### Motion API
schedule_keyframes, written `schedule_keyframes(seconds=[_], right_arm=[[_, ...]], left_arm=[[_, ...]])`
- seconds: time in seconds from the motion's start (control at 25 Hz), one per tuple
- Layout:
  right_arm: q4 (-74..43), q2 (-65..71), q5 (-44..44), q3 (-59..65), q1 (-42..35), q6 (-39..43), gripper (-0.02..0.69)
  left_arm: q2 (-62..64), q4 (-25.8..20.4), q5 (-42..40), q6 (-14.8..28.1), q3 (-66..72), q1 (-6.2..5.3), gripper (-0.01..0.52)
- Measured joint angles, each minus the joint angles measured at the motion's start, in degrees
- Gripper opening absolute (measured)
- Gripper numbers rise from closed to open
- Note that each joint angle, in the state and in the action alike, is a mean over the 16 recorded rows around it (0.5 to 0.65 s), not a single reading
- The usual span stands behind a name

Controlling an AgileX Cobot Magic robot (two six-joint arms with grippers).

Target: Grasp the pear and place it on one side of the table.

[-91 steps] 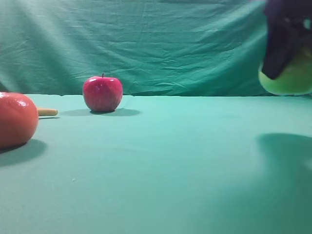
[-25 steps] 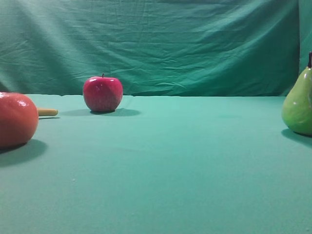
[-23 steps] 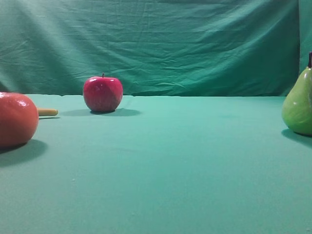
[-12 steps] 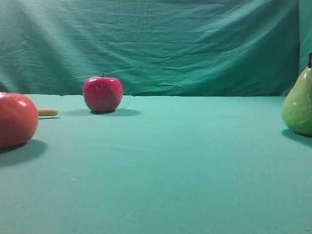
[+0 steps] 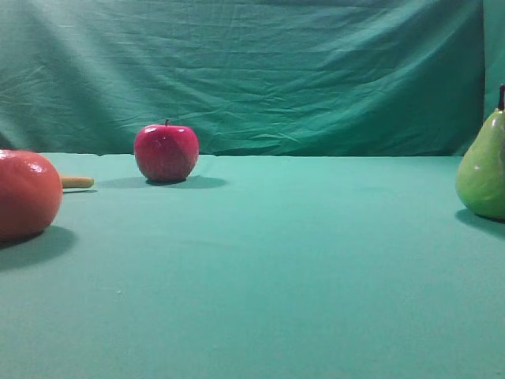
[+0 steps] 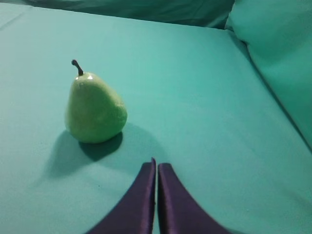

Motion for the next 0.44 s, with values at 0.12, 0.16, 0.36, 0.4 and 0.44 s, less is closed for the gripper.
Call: schedule_keyframes(seconds=[0.12, 0.16, 0.36, 0.4, 0.44], right_arm=[[0.02, 0.00, -0.51, 0.22, 0.00, 0.00, 0.000], [0.02, 0.00, -0.61, 0.23, 0.00, 0.00, 0.000], [0.03, 0.00, -0.78, 0.26, 0.00, 0.00, 0.000], [0.03, 0.00, -0.79, 0.26, 0.00, 0.00, 0.000], [0.03, 0.00, -0.79, 0.26, 0.00, 0.00, 0.000]], left_arm=[[0.00, 0.00, 0.00, 0.00, 0.00, 0.00, 0.000], [0.00, 0.00, 0.00, 0.00, 0.00, 0.00, 0.000], [0.00, 0.00, 0.00, 0.00, 0.00, 0.00, 0.000], [0.00, 0.00, 0.00, 0.00, 0.00, 0.00, 0.000], [0.00, 0.00, 0.00, 0.00, 0.00, 0.00, 0.000]])
